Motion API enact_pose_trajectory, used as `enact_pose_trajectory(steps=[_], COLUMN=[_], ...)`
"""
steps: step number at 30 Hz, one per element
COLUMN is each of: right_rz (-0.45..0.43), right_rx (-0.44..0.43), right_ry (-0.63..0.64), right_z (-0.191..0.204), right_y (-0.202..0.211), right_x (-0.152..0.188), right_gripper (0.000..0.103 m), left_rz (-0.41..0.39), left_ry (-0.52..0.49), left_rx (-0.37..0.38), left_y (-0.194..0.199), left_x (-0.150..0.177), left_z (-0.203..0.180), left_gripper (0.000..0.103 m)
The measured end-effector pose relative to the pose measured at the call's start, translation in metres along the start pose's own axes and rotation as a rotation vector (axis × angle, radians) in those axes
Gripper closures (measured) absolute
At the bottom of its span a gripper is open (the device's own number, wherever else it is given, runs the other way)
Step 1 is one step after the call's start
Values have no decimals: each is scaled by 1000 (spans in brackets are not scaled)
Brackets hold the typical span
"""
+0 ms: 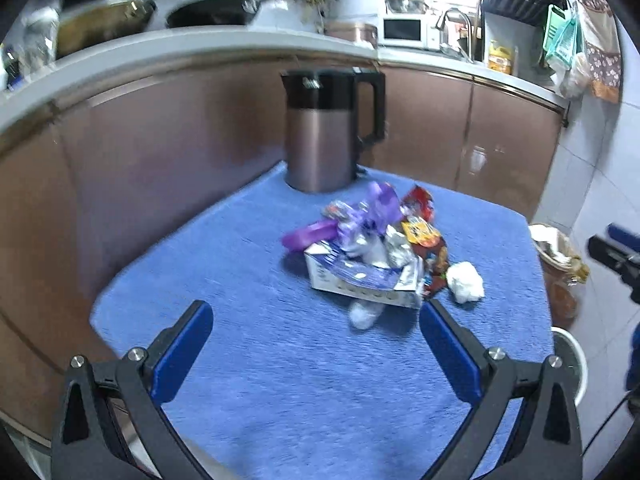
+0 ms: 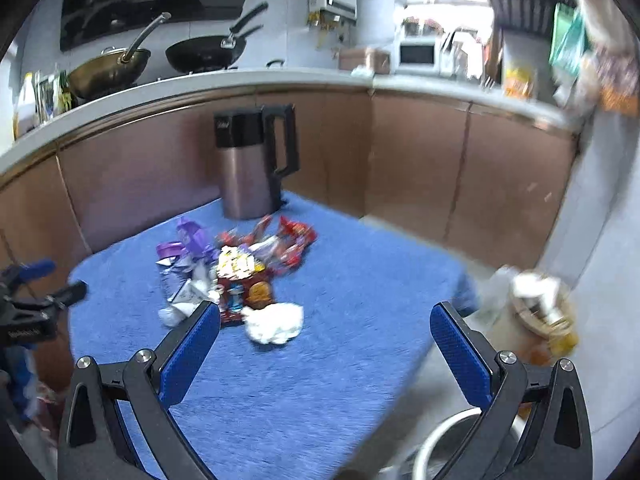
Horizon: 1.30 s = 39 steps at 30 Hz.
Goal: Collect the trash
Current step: 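Grasp the milk carton with the left tool while the right tool grasps the white tissue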
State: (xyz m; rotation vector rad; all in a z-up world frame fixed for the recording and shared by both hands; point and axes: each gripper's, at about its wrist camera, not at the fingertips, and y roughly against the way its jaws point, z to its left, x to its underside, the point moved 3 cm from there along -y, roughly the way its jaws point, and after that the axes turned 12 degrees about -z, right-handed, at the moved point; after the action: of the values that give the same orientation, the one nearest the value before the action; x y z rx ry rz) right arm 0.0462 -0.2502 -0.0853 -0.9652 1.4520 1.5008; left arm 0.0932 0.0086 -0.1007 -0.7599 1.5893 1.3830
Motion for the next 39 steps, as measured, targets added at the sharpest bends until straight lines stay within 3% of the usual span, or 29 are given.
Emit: enact_pose_trajectory(steps=[3, 5, 10, 16, 21, 28, 31, 39], right_rz=[54, 91, 160, 215, 252, 285, 287, 268], right_rx=[-41, -79, -131, -195, -230, -250, -258, -277], right_ry=[-14, -17, -13, -16, -21, -20, -12, 1], right_z=[0, 1, 6, 18, 24, 31, 32, 38], right_y=[-27, -47, -88, -126, -145, -158, -157, -144], right_x=[10, 18, 33, 46, 57, 67, 67, 66], right_gripper=[16, 20, 20, 26, 26, 28, 39, 85], left_rz=[43, 76, 170, 269, 339, 391, 380, 341], left_ry=[48, 90, 188, 230, 276, 319, 336, 391], left_rx=[29, 46, 93, 107, 94, 98, 122, 192], left_y=[-27, -45, -91, -134, -158, -169, -163, -130], left_x=[3, 4, 3, 4, 11, 29, 32, 34], left_z=[3, 8, 11, -4, -9, -11, -10, -2], left_gripper=[0, 1, 9, 22, 27, 42, 53, 65])
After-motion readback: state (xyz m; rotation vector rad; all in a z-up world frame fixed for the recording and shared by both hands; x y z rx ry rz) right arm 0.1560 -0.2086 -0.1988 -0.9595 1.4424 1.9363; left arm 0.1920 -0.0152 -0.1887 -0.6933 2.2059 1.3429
